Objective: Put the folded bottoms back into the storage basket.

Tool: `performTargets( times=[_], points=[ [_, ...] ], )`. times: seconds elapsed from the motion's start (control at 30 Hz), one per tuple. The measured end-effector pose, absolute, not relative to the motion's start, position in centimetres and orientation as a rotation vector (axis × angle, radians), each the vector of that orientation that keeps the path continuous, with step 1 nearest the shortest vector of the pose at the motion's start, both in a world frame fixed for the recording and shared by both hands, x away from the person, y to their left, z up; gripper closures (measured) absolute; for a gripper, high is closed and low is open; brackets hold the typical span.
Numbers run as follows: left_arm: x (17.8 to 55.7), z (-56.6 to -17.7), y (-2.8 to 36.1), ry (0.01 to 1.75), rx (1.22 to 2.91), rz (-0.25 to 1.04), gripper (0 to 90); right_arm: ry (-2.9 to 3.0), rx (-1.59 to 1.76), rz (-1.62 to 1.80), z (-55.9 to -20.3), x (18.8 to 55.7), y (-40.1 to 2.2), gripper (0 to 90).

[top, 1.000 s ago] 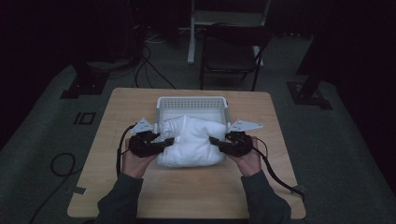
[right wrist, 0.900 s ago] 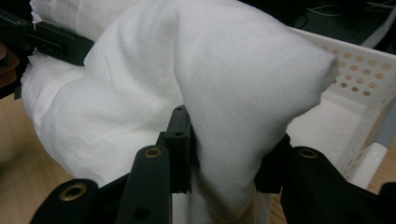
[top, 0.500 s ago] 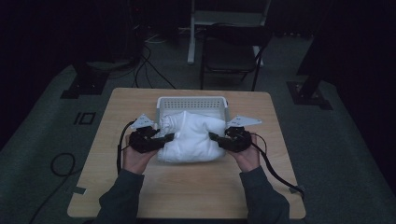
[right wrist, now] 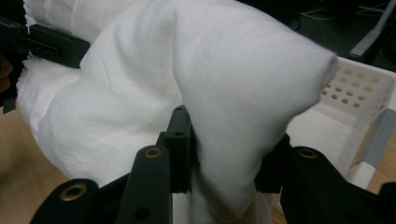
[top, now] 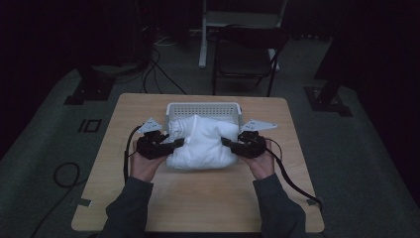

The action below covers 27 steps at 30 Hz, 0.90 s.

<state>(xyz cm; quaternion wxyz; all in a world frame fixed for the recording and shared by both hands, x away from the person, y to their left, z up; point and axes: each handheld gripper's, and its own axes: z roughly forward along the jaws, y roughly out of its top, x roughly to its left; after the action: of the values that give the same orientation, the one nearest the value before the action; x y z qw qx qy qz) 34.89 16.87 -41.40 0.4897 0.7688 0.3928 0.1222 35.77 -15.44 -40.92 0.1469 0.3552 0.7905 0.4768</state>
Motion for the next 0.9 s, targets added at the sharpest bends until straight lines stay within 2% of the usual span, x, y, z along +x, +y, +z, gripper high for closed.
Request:
performTargets(
  times=[0.9],
  points=[
    [36.3,-40.9,17.2,0.983,1.856,0.330,57.6,2.250,1.050,1.369,-40.5,37.4,-14.5,65.2]
  ],
)
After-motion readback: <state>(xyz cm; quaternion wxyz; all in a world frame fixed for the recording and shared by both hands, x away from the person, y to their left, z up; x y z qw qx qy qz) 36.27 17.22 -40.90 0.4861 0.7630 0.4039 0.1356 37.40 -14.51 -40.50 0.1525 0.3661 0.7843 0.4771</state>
